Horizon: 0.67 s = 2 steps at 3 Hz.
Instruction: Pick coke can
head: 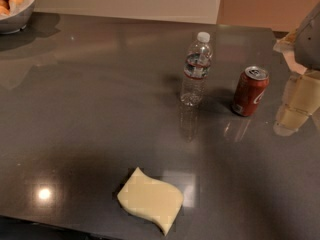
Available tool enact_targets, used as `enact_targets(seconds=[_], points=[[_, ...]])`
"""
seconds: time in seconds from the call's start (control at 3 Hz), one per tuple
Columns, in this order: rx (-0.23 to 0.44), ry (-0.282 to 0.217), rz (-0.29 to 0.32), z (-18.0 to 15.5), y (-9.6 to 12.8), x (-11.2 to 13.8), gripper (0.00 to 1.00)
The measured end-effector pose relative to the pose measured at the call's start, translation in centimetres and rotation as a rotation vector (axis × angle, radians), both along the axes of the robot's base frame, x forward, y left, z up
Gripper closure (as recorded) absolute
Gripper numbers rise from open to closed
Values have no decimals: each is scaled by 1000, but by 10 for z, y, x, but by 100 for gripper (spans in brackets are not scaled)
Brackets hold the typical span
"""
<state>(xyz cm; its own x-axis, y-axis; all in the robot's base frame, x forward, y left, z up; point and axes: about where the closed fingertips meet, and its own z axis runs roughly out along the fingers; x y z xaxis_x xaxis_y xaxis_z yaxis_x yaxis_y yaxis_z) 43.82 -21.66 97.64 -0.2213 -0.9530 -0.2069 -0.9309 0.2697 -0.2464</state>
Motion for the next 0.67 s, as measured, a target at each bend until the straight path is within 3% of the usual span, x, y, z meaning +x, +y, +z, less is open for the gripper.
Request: enact_targets(seconds=[0.33, 0.67], points=[[0, -3, -1, 1, 0, 0, 0], [27, -29, -23, 2, -5, 23, 0]])
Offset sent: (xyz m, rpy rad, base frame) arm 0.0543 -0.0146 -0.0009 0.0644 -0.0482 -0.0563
